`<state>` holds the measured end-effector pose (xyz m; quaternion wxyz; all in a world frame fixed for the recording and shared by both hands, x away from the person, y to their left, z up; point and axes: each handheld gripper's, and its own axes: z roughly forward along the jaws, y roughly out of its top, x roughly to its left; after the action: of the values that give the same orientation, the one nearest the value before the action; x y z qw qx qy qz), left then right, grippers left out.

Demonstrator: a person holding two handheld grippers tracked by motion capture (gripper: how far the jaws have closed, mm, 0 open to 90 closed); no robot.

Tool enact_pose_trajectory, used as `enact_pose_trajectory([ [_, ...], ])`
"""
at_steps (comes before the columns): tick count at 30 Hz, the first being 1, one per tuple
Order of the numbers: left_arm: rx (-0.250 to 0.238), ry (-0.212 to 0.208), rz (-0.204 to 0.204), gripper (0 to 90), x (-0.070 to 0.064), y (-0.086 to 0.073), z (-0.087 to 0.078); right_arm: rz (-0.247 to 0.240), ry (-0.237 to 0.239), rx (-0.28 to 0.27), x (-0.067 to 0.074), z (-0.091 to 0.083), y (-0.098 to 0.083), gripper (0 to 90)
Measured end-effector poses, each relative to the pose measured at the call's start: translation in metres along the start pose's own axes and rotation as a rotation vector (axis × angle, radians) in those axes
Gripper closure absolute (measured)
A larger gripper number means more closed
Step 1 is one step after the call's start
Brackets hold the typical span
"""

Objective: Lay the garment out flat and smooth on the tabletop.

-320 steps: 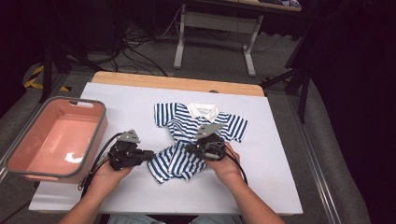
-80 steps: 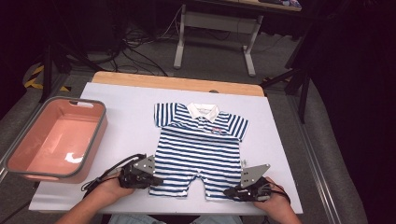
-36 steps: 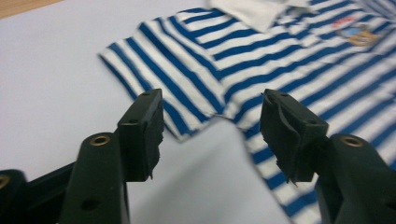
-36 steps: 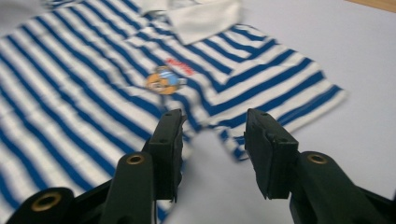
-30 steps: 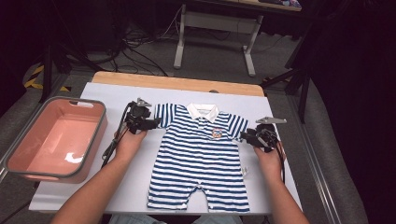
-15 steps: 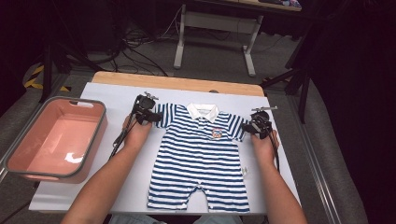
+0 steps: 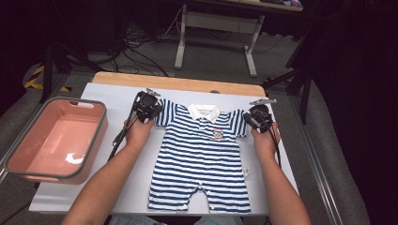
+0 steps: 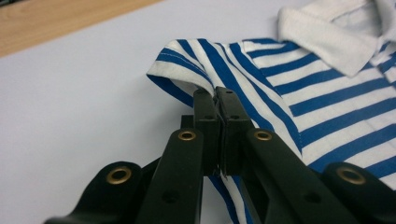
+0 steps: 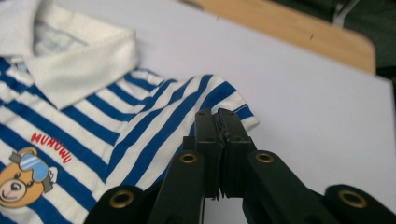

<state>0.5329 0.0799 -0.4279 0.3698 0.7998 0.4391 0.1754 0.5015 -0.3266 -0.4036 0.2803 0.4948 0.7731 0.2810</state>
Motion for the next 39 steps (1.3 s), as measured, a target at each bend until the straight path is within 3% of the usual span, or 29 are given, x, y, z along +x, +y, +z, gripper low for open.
enact_pose_trajectory([
  [9, -0.081, 0.032, -0.016, 88.0, 0.01, 0.002, -0.01, -0.039, -0.06, -0.082, -0.004, -0.002, 0.029, 88.5],
  [12, -0.071, 0.032, -0.062, 86.5, 0.015, -0.001, -0.005, -0.035, -0.067, -0.096, -0.005, 0.005, 0.028, 86.9],
  [13, -0.048, 0.024, -0.084, 81.0, 0.017, -0.004, -0.002, -0.032, -0.076, -0.081, -0.005, 0.01, 0.026, 81.6],
  [15, -0.023, 0.008, -0.111, 61.2, 0.019, -0.008, 0.001, -0.009, -0.094, -0.032, -0.006, 0.019, 0.021, 58.7],
  [16, -0.031, 0.0, -0.125, 55.8, 0.021, -0.012, -0.001, 0.003, -0.098, -0.013, -0.007, 0.021, 0.019, 54.9],
  [19, -0.057, -0.057, -0.153, 44.3, 0.023, -0.018, -0.009, 0.041, -0.063, -0.026, -0.009, 0.015, 0.008, 46.1],
  [21, -0.061, -0.084, -0.124, 38.6, 0.021, -0.02, -0.015, 0.06, -0.014, -0.066, -0.009, 0.005, 0.003, 42.2],
  [28, -0.17, -0.164, -0.052, 17.3, 0.005, -0.034, -0.047, 0.087, 0.18, -0.156, 0.001, -0.027, -0.019, 22.4],
  [33, -0.236, -0.214, -0.012, 6.3, -0.002, -0.046, -0.072, 0.051, 0.291, -0.247, 0.012, -0.05, -0.041, 7.9],
  [39, -0.311, -0.229, 0.042, 1.7, -0.009, -0.064, -0.096, -0.001, 0.338, -0.374, 0.021, -0.075, -0.068, 6.2],
])
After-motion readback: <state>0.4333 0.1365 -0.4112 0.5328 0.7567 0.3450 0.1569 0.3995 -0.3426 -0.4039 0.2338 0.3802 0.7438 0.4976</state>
